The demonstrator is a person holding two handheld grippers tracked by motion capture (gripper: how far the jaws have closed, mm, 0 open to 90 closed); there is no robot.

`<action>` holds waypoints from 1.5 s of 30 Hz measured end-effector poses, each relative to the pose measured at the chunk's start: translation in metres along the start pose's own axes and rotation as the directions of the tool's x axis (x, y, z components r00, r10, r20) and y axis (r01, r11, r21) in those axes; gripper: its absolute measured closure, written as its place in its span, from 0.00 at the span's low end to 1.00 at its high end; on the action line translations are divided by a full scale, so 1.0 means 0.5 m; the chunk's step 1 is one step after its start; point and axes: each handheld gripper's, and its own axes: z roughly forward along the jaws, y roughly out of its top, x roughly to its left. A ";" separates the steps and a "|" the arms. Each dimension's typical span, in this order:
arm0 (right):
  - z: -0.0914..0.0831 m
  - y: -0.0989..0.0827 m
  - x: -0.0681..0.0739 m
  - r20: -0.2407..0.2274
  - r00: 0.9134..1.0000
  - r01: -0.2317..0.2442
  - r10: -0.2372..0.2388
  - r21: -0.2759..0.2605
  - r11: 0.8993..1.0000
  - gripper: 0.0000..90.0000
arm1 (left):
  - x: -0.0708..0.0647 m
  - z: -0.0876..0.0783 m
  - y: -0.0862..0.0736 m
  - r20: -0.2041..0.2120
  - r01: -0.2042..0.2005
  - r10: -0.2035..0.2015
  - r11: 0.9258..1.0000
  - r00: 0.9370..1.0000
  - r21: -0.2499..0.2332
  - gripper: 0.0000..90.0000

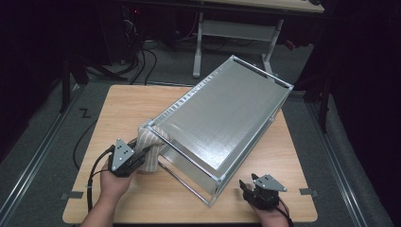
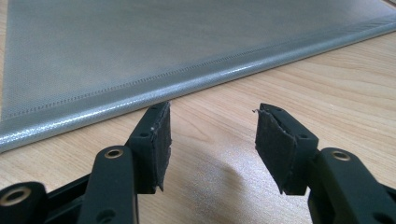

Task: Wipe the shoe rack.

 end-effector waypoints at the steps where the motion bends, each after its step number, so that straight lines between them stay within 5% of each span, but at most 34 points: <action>1: 0.000 0.000 0.000 0.000 1.000 0.000 0.000 0.000 1.000 0.50 | 0.000 -0.002 0.000 0.002 0.003 -0.003 1.000 1.000 0.000 0.74; 9: -0.005 0.000 -0.003 -0.001 1.000 -0.005 0.005 -0.007 1.000 0.50 | 0.008 -0.026 -0.019 0.030 0.028 -0.028 0.999 0.999 0.022 0.74; 17: -0.001 0.008 -0.004 -0.009 1.000 0.002 -0.002 -0.021 1.000 0.50 | 0.029 -0.057 -0.045 -0.014 0.036 -0.035 0.997 0.999 0.064 0.74; 26: 0.024 0.038 0.014 -0.042 0.999 0.024 -0.026 -0.047 0.999 0.51 | 0.059 -0.095 -0.082 -0.087 0.063 -0.050 0.987 0.995 0.149 0.73; 32: 0.041 0.057 0.023 -0.061 0.997 0.045 -0.048 -0.062 0.997 0.51 | 0.083 -0.113 -0.120 -0.135 0.098 -0.061 0.953 0.989 0.286 0.73; 40: 0.056 0.071 0.036 -0.075 0.995 0.066 -0.071 -0.066 0.996 0.51 | 0.108 -0.109 -0.176 -0.141 0.166 -0.118 0.901 0.983 0.400 0.72; 45: 0.062 0.074 0.037 -0.084 0.994 0.062 -0.067 -0.065 0.996 0.51 | 0.106 -0.107 -0.187 -0.134 0.177 -0.133 0.898 0.982 0.404 0.67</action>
